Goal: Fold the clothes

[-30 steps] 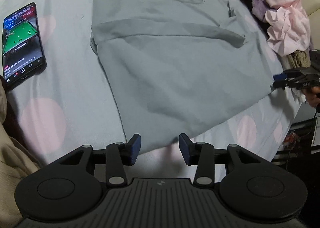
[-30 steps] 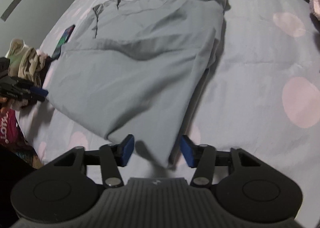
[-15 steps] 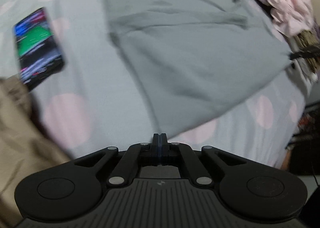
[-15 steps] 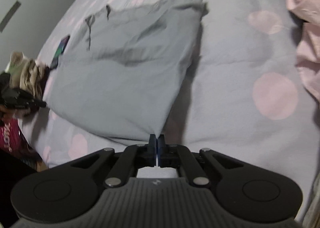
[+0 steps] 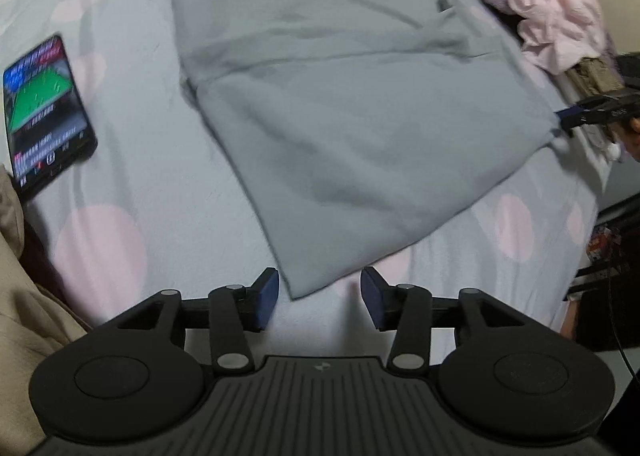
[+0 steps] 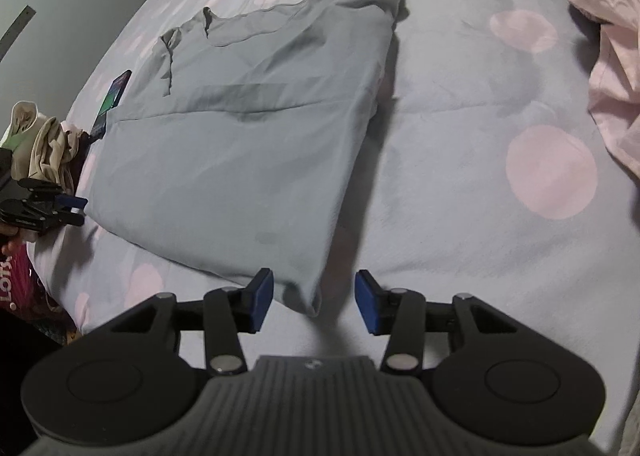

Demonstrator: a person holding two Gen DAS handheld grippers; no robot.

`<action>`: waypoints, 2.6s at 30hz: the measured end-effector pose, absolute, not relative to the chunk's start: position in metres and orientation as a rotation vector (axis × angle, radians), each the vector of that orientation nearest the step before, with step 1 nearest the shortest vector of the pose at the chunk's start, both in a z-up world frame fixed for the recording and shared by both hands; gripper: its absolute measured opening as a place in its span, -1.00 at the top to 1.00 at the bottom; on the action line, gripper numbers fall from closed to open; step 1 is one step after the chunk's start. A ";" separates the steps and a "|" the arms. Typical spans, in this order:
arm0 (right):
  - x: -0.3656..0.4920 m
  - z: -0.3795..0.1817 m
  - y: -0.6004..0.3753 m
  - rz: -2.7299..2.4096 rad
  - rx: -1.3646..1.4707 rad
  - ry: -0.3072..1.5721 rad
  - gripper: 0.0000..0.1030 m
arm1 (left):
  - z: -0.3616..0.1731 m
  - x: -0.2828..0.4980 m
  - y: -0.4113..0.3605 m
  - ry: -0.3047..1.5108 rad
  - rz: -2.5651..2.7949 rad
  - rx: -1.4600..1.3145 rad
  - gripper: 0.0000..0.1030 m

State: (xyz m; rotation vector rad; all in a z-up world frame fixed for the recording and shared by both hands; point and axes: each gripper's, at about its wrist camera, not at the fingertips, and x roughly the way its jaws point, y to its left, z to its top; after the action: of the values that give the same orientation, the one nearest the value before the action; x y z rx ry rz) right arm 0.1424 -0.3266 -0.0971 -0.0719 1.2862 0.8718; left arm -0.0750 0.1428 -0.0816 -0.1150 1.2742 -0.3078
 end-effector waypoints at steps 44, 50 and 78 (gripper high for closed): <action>0.145 -0.137 -0.341 0.835 0.373 1.395 0.82 | -0.123 -0.047 0.199 1.271 -0.180 -0.827 0.91; 0.138 -0.106 -0.343 0.870 0.323 1.381 0.85 | -0.089 -0.057 0.202 1.243 -0.214 -0.821 0.92; 0.083 -0.088 -0.376 0.728 -0.041 1.508 -0.03 | -0.028 -0.097 0.173 1.379 -0.119 -0.314 0.25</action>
State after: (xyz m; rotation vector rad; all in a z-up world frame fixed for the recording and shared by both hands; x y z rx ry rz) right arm 0.0834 -0.3758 -0.0883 -0.0406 1.5084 0.7275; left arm -0.0974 0.1725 -0.0284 -0.3140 1.3786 -0.1193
